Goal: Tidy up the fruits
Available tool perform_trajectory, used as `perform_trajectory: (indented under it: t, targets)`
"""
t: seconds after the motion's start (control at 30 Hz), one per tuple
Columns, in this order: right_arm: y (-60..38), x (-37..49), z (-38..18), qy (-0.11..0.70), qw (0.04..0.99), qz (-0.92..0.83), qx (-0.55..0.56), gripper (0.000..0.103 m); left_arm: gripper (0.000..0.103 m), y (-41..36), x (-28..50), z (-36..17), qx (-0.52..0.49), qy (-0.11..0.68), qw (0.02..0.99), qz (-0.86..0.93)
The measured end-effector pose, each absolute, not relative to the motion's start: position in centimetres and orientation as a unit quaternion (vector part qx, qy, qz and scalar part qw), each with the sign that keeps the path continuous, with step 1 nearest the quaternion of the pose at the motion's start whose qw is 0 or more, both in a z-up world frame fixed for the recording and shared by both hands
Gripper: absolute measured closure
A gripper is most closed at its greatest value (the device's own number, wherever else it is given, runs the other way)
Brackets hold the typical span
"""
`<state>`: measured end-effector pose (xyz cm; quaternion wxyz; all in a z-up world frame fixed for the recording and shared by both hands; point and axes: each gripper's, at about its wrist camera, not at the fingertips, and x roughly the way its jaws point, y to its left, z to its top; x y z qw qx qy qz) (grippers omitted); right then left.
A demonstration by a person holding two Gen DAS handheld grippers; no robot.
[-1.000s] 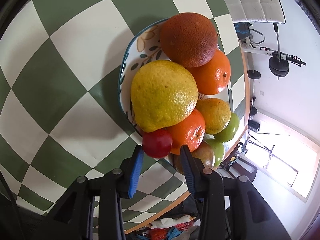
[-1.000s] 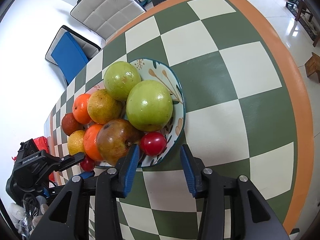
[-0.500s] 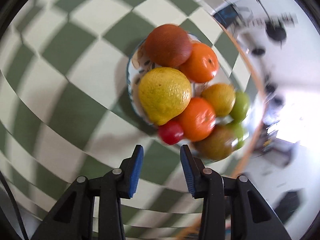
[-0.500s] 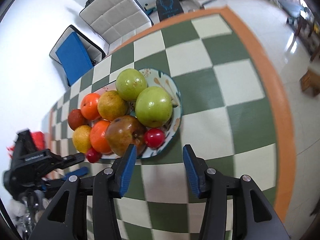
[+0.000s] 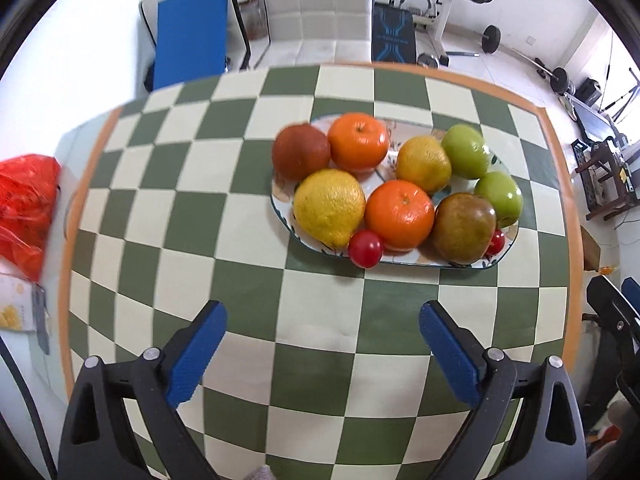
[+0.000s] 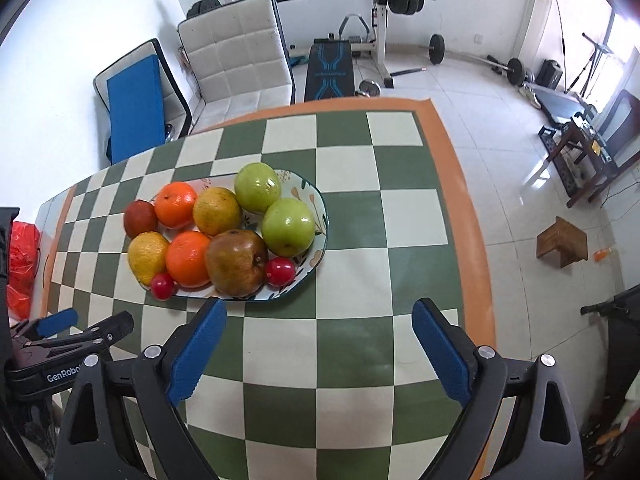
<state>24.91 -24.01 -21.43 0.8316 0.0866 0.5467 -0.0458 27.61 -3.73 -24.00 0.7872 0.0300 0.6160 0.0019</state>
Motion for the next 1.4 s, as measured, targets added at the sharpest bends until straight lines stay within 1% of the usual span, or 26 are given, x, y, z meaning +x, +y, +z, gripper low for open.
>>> perform_trajectory:
  t: [0.23,0.4,0.6,0.9,1.17,1.4]
  targets:
    - [-23.1,22.8,-17.9,0.525,0.846,-0.045,0.078,0.006,0.004,-3.4,25.6,-19.7,0.037,0.579,0.815,-0.002]
    - [-22.4,20.2,-14.3,0.504,0.859,-0.046,0.076,0.006,0.004,-3.1,23.0,-15.8,0.029,0.554,0.832,-0.012]
    - [-21.8,15.5,-9.1,0.47,0.878,-0.046,0.074,0.006,0.004,-3.2,19.0,-10.7,0.032,0.516,0.856,-0.024]
    - [-20.7,8.5,-1.9,0.426,0.901,-0.043,0.075,0.006,0.004,-3.3,14.0,-4.7,0.037,0.477,0.877,-0.042]
    - [-20.0,4.1,2.6,0.402,0.912,-0.036,0.076,0.005,0.004,-2.8,10.6,-1.6,0.032,0.457,0.887,-0.05]
    - [-19.4,2.5,4.3,0.394,0.915,-0.028,0.076,0.005,0.004,-2.8,9.5,-1.0,0.031,0.454,0.889,-0.055]
